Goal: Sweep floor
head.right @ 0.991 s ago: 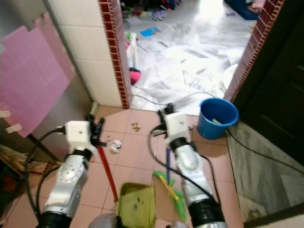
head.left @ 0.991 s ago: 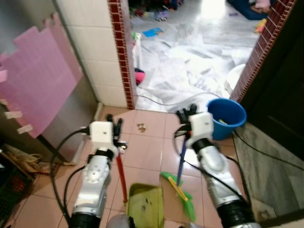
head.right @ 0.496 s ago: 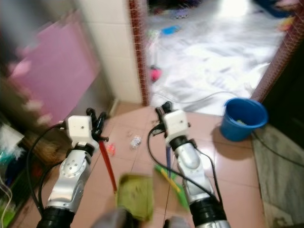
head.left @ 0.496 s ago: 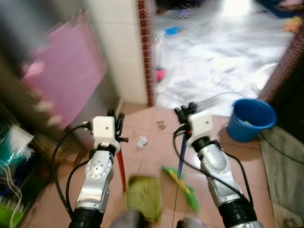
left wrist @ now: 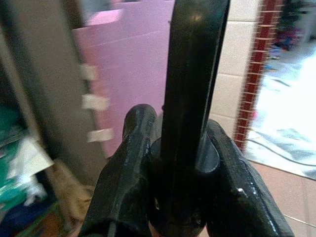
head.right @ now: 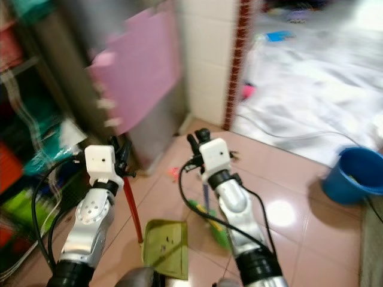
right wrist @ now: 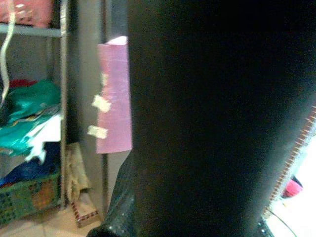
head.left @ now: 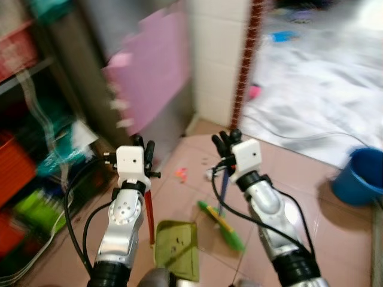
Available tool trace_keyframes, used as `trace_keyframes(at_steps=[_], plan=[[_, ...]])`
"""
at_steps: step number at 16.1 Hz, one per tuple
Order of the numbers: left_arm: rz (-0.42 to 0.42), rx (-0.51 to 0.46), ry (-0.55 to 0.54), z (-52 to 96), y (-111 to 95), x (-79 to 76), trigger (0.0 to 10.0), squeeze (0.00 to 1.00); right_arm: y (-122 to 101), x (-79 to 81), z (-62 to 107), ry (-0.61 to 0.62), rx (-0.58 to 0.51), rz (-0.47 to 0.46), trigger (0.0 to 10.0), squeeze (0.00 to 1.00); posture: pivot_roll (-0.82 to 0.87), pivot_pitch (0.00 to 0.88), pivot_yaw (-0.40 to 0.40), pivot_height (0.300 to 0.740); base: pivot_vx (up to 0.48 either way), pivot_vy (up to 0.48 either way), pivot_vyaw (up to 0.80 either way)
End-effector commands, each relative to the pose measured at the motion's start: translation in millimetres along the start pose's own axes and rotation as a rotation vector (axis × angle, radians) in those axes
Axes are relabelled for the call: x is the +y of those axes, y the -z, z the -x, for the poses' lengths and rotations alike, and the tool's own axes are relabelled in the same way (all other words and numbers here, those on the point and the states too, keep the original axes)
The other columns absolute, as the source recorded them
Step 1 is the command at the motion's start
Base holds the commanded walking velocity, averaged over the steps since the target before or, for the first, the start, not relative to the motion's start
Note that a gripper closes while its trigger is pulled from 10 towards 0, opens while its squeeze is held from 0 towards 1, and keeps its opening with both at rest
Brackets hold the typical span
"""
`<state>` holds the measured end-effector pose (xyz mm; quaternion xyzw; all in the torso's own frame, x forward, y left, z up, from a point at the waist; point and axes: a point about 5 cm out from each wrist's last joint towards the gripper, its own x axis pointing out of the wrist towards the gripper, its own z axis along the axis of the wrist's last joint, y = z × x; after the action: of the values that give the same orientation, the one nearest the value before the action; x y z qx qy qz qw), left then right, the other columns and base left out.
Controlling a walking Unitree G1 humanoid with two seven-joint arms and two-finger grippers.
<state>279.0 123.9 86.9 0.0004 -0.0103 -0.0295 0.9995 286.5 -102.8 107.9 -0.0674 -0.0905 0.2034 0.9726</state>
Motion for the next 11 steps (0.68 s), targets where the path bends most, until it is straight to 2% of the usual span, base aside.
trace_keyframes(at_steps=[1,11], plan=[[0.008,-0.025,-0.006,-3.1,-6.5,1.1,10.0,0.00,-11.2,1.9,-5.1,-0.016,-0.055,0.017,10.0,0.00,-0.06,0.000,0.051,0.740,0.000,0.000,0.80],[-0.006,-0.011,-0.060,-3.2,-3.1,4.6,10.0,0.00,-11.9,7.7,-4.2,-0.056,-0.069,0.039,10.0,0.00,-0.06,0.000,0.052,0.740,0.000,0.000,0.79]])
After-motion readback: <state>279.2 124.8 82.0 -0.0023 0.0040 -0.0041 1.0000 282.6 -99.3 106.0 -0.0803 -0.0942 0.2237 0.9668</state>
